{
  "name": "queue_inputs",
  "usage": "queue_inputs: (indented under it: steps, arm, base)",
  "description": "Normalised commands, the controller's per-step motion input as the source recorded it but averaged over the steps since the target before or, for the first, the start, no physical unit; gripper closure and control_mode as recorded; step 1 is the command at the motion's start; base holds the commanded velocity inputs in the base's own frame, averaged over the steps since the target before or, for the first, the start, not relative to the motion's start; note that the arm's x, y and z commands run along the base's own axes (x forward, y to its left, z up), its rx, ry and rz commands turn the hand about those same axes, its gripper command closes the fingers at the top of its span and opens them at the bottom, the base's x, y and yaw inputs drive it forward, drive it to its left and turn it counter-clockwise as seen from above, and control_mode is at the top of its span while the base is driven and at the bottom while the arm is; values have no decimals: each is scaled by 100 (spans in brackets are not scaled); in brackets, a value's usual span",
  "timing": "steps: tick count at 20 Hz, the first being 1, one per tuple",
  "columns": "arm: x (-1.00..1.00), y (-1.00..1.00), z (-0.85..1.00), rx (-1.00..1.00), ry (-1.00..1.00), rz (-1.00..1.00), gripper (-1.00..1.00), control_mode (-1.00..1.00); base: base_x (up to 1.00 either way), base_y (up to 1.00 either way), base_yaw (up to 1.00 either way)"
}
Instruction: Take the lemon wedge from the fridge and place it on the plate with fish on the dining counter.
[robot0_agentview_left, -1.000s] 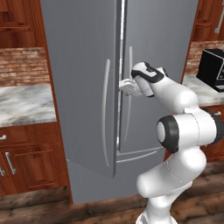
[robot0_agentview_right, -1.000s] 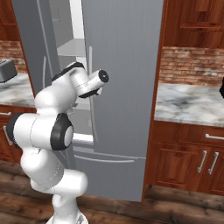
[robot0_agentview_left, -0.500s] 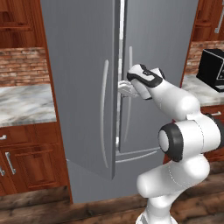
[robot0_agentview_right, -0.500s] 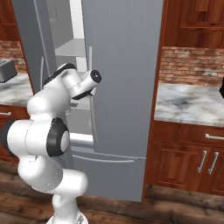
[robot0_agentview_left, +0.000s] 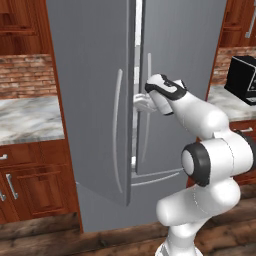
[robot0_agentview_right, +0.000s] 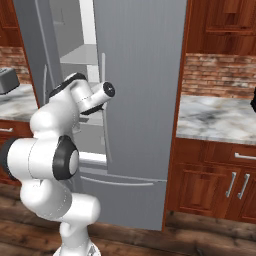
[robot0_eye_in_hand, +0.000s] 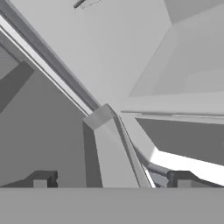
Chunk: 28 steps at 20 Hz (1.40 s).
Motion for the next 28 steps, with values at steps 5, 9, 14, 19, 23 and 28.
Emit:
queue_inputs:
  steps: [5,9,14,19,23,28]
  arm:
    - [-15,100,0,0,0,8,-100,-100]
    - [-47,100,3,0,0,9,-100,-100]
    - [-60,100,5,-1,0,9,-100,-100]
    - [-64,100,3,0,-1,10,-100,-100]
    - [-25,100,0,0,0,5,-100,-100]
    - [-2,100,-1,1,-3,0,-100,-100]
  base:
    - [0,0,0]
    - [0,0,0]
    - [0,0,0]
    - [0,0,0]
    - [0,0,0]
    - [0,0,0]
